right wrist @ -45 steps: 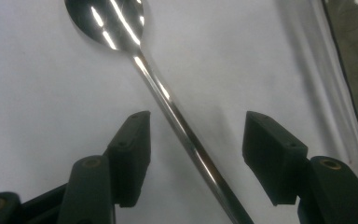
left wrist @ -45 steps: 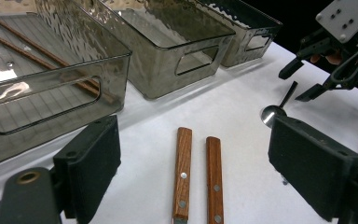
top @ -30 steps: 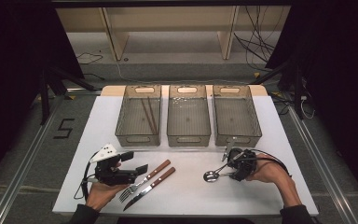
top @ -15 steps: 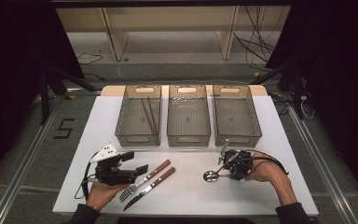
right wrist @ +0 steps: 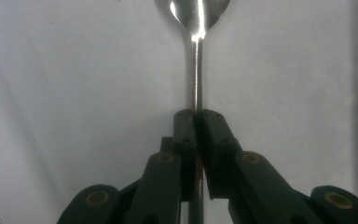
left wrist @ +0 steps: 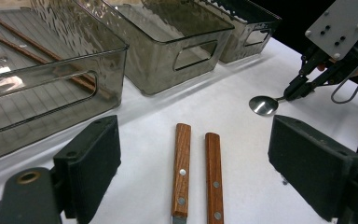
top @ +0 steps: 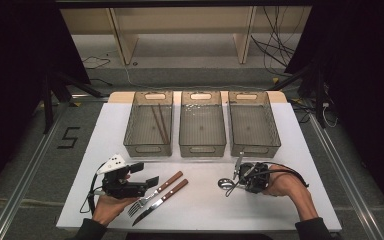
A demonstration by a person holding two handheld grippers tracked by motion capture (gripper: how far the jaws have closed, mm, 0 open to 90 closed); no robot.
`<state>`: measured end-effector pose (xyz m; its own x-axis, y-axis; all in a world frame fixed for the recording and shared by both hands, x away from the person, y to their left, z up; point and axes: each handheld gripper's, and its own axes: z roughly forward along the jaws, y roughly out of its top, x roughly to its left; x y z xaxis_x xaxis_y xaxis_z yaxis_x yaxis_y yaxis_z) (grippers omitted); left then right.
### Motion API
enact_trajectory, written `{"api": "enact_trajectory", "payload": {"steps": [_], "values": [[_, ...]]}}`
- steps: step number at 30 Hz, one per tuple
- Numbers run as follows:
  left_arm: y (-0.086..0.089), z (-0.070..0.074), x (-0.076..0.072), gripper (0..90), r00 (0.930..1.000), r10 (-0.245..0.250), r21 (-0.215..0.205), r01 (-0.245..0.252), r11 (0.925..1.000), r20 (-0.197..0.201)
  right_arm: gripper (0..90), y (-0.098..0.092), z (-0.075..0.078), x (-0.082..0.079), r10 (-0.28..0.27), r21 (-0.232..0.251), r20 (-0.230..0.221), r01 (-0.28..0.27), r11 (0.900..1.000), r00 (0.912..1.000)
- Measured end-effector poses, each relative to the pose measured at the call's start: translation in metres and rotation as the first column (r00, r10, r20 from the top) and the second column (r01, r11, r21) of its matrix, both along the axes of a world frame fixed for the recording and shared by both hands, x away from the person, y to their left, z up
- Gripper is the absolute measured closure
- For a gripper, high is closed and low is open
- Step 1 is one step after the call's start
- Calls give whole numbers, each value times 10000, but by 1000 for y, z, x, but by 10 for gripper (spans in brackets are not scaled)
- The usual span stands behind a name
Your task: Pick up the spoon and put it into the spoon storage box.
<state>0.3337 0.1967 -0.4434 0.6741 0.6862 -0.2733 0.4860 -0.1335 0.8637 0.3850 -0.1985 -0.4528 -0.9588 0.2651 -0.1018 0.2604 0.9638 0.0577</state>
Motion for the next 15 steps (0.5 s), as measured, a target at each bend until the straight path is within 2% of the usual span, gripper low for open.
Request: {"api": "enact_trajectory", "payload": {"steps": [5, 9, 12, 15], "values": [[0, 0, 0, 165, 10000, -7, 9, 7, 10000, 9, 853, 0, 3, -1, -26, 80, -43, 26, 10000, 10000], [1, 0, 0, 165, 10000, -14, -6, 14, 10000, 12, 853, -5, 10, 0, -233, 570, -30, 234, 9981, 9997], [0, 0, 0, 165, 10000, -5, -11, 5, 10000, 35, 854, -10, 18, 0, -394, 1350, -18, 393, 9901, 9992], [0, 0, 0, 165, 10000, -1, -23, 1, 10000, 42, 853, -14, 28, -1, -634, 2304, 52, 605, 9712, 9980]]}}
